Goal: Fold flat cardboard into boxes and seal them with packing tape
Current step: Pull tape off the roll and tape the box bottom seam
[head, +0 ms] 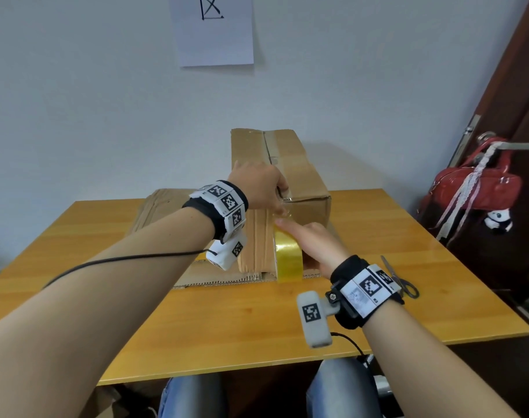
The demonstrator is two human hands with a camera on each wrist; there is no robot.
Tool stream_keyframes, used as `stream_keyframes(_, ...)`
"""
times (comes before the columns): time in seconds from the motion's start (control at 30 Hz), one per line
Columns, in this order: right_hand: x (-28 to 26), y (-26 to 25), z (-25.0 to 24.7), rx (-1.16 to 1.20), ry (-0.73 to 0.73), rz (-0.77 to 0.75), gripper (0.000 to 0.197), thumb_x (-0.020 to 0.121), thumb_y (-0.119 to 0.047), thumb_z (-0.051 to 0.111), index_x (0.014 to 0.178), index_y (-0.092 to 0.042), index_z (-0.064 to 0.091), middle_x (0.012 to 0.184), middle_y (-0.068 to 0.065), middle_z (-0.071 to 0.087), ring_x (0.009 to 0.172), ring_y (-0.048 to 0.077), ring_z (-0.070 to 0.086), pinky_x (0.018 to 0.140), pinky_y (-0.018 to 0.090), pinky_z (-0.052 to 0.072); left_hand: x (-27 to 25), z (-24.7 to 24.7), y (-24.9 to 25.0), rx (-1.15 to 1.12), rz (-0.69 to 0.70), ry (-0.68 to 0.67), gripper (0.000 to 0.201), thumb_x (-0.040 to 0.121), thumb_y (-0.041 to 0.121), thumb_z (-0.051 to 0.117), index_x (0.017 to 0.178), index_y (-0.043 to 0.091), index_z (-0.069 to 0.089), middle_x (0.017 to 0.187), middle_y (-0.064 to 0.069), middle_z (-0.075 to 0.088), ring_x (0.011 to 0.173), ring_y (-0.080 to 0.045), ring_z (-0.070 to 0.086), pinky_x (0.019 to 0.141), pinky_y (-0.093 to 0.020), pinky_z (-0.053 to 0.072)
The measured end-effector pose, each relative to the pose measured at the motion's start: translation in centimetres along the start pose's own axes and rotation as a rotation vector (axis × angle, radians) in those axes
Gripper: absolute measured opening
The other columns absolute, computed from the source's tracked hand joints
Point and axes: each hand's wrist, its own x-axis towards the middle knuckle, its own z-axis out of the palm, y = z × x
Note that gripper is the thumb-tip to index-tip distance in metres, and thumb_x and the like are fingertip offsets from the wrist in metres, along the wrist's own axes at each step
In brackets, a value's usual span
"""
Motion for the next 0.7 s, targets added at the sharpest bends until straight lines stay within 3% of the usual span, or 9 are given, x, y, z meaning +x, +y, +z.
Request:
stream_keyframes(0.1,1.0,-0.2,-0.4,0.013,-0.012,0.035,0.085,0.06,-0.074,0.072,0.112,-0.008,0.065,0.085,0.009,0.061,0.078,0.026,0.065,0.078,0.043,0.059,0.2,0.1,0.0,0.029,0.004,0.012,0.048,0.067,0.063,0.078,0.107,0.039,0.069,0.077,0.02,0.052,0.091,-0.013,0.056,0.095,-0.043,0.044)
stream_keyframes(0.17,1.2,-0.2,-0.6,0.014,-0.033,0.047,0.088,0.058,-0.075,0.073,0.116,-0.009,0.065,0.087,0.01,0.061,0.08,0.027,0.064,0.085,0.048,0.058,0.3,0.2,0.1,0.035,0.003,0.023,0.046,0.067,0.063,0.077,0.105,0.039,0.069,0.077,0.02,0.053,0.091,-0.014,0.058,0.094,-0.042,0.045)
stream_keyframes(0.3,1.4,-0.3,-0.8,-0.052,-0.025,0.029,0.098,0.06,-0.082,0.066,0.121,-0.006,0.063,0.087,0.01,0.06,0.078,0.027,0.063,0.069,0.041,0.057,0.4,0.3,-0.1,-0.005,-0.021,0.048,0.045,0.066,0.064,0.075,0.103,0.037,0.074,0.09,0.018,0.068,0.095,-0.015,0.063,0.094,-0.042,0.048)
stream_keyframes(0.37,1.1,-0.7,-1.2,-0.145,-0.011,-0.007,0.081,0.072,-0.082,0.058,0.109,-0.01,0.061,0.082,0.006,0.061,0.074,0.024,0.065,0.061,0.034,0.057,0.5,0.4,-0.2,-0.022,-0.039,0.041,0.047,0.064,0.067,0.072,0.097,0.034,0.077,0.095,0.015,0.074,0.094,-0.014,0.065,0.092,-0.042,0.05)
stream_keyframes(0.47,0.7,-1.3,-2.1,-0.305,0.031,-0.086,0.056,0.091,-0.066,0.053,0.079,-0.012,0.06,0.07,0.004,0.065,0.069,0.023,0.066,0.072,0.04,0.06,0.3,0.6,-0.4,-0.039,-0.046,0.04,0.052,0.063,0.072,0.07,0.095,0.032,0.078,0.096,0.012,0.076,0.092,-0.013,0.067,0.091,-0.042,0.05)
stream_keyframes(0.53,0.5,-1.8,-2.6,-0.4,0.051,-0.141,0.056,0.094,-0.062,0.053,0.062,-0.016,0.055,0.058,-0.002,0.063,0.069,0.024,0.066,0.072,0.039,0.058,-0.1,0.6,-0.4,-0.07,-0.046,0.068,0.044,0.068,0.066,0.076,0.099,0.035,0.079,0.099,0.014,0.076,0.096,-0.013,0.067,0.091,-0.041,0.051)
stream_keyframes(0.6,0.3,-2.3,-2.9,-0.464,0.061,-0.172,0.059,0.093,-0.063,0.054,0.06,-0.014,0.055,0.061,0.002,0.061,0.069,0.025,0.063,0.068,0.035,0.051,-0.6,0.6,-0.4,-0.111,-0.047,0.108,0.039,0.07,0.058,0.078,0.103,0.036,0.078,0.099,0.015,0.076,0.097,-0.013,0.067,0.088,-0.037,0.054)
stream_keyframes(0.7,0.2,-2.5,-3.0,-0.538,0.063,-0.189,0.057,0.091,-0.065,0.054,0.074,-0.012,0.06,0.075,0.01,0.057,0.067,0.025,0.056,0.065,0.033,0.044,-1.0,0.6,-0.2,-0.116,-0.048,0.133,0.037,0.071,0.055,0.078,0.103,0.036,0.078,0.096,0.015,0.075,0.094,-0.013,0.067,0.085,-0.036,0.055)
